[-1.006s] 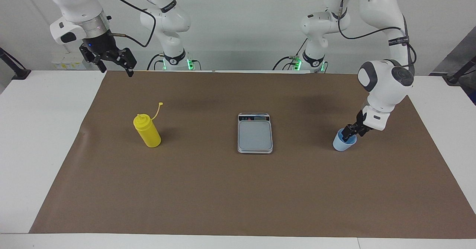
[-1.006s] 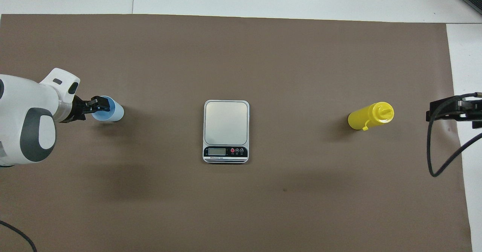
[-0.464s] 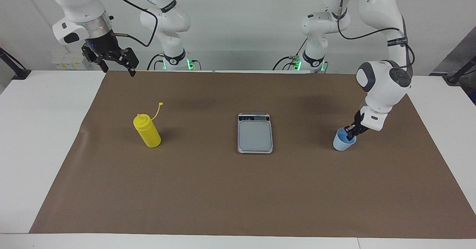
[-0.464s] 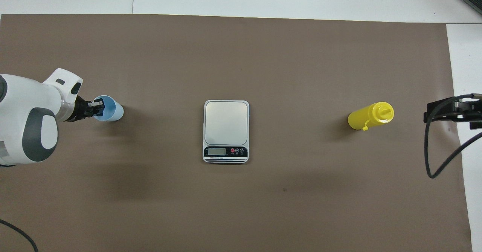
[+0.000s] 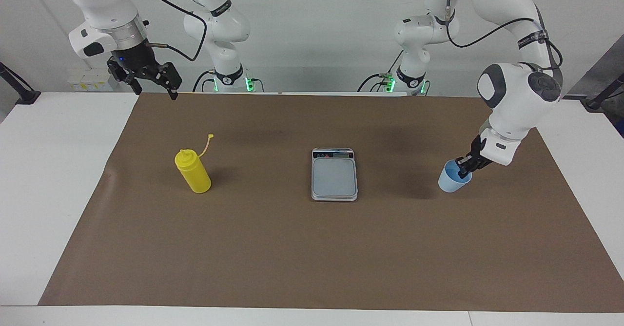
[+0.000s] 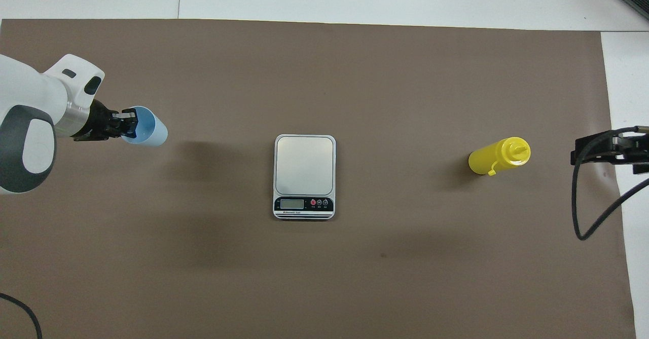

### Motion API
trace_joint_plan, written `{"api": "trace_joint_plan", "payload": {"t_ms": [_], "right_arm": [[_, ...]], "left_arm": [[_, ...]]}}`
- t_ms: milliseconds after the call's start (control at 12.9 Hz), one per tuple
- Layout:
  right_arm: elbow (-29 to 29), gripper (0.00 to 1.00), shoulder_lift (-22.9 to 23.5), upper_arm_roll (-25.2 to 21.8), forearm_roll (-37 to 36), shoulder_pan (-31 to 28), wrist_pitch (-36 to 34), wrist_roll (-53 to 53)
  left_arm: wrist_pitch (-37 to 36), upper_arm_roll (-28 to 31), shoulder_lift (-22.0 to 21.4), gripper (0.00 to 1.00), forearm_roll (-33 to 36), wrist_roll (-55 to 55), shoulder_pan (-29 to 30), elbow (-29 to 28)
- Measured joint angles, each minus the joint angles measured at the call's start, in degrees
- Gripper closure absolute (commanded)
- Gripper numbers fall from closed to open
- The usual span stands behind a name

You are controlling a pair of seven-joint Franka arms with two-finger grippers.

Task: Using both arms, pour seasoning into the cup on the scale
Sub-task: 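Carry the blue cup with the left gripper onto the scale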

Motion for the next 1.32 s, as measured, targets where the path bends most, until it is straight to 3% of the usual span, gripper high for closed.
{"api": "trace_joint_plan", "payload": {"t_ms": [310,697,1316], "right_arm": [[0.00,0.00,0.00,0.02,0.00,0.00,0.00,0.00],[0.00,0.00,0.00,-0.03,0.00,-0.11,-0.05,0.00],[0.00,0.00,-0.56,-0.54,0.00,-0.42,-0.16,0.00]], "left_arm": [[-4.44,-0.33,-0.09,1.00,-0.04,-9.69,-9.02,6.15],[2.13,-0.51,1.41,1.00,-0.06,-20.75,-22.18,5.07],[8.76,-0.28,8.22,1.00,1.11,-22.24,-29.16,2.91]]}}
